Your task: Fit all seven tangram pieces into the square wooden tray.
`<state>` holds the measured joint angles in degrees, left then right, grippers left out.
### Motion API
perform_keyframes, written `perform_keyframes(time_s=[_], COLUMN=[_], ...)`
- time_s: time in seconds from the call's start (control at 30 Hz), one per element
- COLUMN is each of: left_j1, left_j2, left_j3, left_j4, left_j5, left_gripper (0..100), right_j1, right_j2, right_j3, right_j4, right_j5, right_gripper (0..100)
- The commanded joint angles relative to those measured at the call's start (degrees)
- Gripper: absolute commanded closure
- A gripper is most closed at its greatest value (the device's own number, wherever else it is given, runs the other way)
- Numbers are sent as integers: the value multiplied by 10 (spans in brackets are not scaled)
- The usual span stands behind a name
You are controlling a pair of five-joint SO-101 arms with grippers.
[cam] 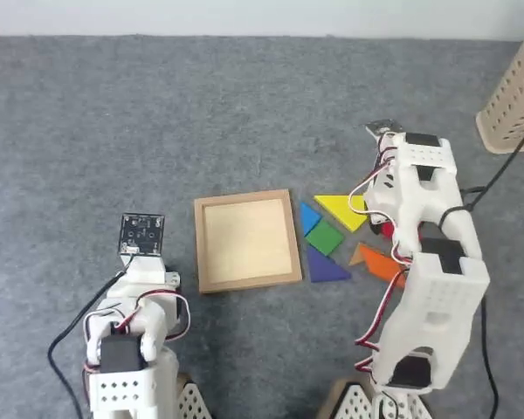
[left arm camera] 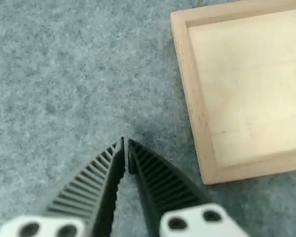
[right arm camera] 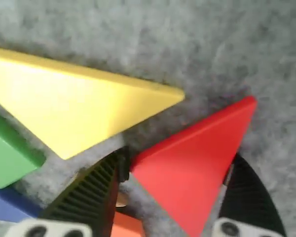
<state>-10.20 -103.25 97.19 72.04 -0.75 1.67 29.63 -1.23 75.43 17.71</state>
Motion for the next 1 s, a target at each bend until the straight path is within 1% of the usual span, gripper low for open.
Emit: perform_keyframes(time_s=[0.0,0.2,0.4,0.57,0.67,0.77,0.87,0.97], left_j1=[0,0,0,0,0,0,0,0], left_j2=[-10,-10,-10,-10,-10,-10,-10,-10], left_j3=[-7,-7,-7,-7,-7,-7,-7,-7], left_j4=[3,3,3,3,3,3,3,3], left_j5=[5,5,5,5,5,5,5,5], left_gripper=[988,988,988,988,988,988,988,988], right_j1=[5,5,-6,-47,-103,-185,-269,-331], right_j2=[-1,-28,-149,-247,-293,-322,-317,-290], right_j3=[-11,-12,-10,-10,-9,-9,-9,-10], right_j4=[-6,1,50,90,115,122,114,82], right_j5=[-18,-19,-17,-12,15,52,98,120], right_gripper=[821,828,828,827,827,827,827,827])
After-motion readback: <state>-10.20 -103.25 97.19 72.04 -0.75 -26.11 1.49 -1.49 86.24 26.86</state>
